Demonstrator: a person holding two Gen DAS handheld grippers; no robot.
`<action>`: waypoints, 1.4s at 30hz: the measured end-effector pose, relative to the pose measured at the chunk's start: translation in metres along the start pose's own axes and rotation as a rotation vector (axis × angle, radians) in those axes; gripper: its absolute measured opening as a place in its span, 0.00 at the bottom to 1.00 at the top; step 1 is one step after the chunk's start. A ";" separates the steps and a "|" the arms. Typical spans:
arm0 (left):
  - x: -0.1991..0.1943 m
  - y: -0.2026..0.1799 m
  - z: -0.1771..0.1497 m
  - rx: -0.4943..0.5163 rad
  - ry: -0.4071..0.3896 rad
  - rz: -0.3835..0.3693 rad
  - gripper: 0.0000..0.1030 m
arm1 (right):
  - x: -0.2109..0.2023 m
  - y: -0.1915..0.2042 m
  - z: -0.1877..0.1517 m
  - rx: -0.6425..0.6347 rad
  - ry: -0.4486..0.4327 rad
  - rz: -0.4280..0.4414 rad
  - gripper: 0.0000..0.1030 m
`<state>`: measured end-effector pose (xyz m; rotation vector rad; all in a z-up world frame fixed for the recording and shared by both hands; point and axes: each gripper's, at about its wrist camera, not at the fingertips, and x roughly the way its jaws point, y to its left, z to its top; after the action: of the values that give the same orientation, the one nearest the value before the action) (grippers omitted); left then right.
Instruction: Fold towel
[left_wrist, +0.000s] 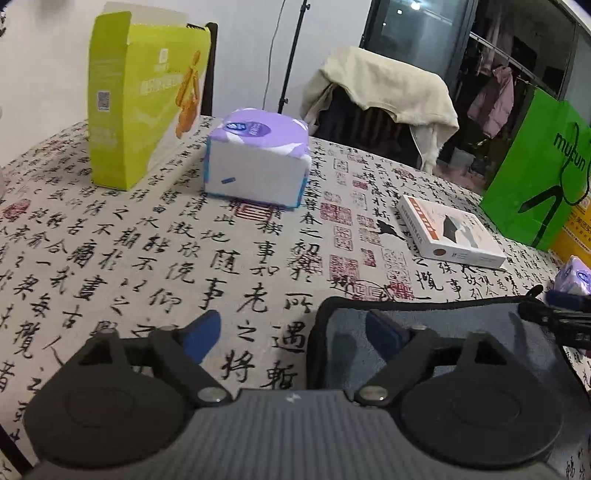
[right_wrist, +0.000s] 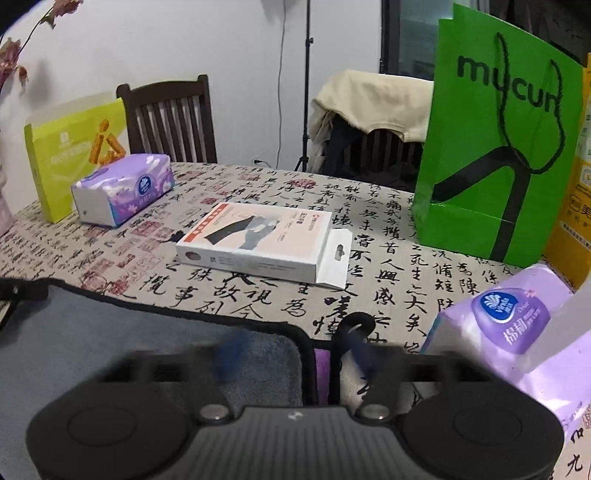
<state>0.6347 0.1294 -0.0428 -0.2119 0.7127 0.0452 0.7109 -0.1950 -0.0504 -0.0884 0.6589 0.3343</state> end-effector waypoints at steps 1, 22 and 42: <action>-0.002 -0.001 0.000 0.007 -0.004 0.008 0.91 | -0.002 0.000 0.001 0.004 -0.011 -0.001 0.83; -0.089 -0.034 -0.034 0.125 -0.074 0.086 1.00 | -0.089 0.019 -0.024 0.021 -0.065 0.014 0.86; -0.190 -0.045 -0.091 0.098 -0.126 0.077 1.00 | -0.207 0.050 -0.073 0.007 -0.177 0.058 0.98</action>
<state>0.4374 0.0719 0.0221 -0.0866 0.5958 0.0959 0.4980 -0.2184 0.0201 -0.0325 0.4877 0.3907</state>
